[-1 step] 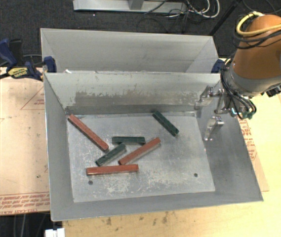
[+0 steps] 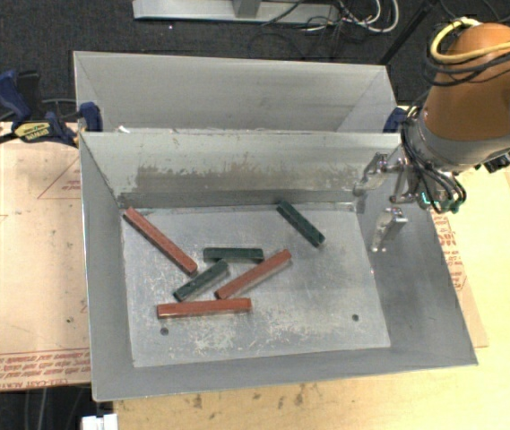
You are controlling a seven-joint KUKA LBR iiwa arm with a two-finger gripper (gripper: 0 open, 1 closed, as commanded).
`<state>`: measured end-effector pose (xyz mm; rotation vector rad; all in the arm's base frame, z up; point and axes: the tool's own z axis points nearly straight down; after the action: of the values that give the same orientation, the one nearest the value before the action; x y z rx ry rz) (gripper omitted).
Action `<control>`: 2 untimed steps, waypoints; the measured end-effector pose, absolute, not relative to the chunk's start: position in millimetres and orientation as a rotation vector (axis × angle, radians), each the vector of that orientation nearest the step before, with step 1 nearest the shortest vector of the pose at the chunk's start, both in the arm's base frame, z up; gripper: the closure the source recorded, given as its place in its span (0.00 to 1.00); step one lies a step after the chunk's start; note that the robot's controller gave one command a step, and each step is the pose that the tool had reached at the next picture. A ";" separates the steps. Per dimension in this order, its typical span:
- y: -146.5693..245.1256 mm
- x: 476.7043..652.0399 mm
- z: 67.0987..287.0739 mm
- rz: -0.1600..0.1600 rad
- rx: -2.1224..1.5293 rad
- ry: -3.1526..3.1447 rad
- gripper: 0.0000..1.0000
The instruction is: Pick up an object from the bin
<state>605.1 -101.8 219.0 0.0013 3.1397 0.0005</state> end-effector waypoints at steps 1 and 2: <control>-87.9 626.4 165.6 -0.001 0.009 3.132 0.00; -54.9 611.4 88.7 0.005 0.025 3.124 1.00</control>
Offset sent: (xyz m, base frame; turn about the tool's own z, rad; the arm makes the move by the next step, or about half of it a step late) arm 0.0004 0.0446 -0.1377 0.0173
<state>611.4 -54.9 88.7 0.0254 3.1243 0.0053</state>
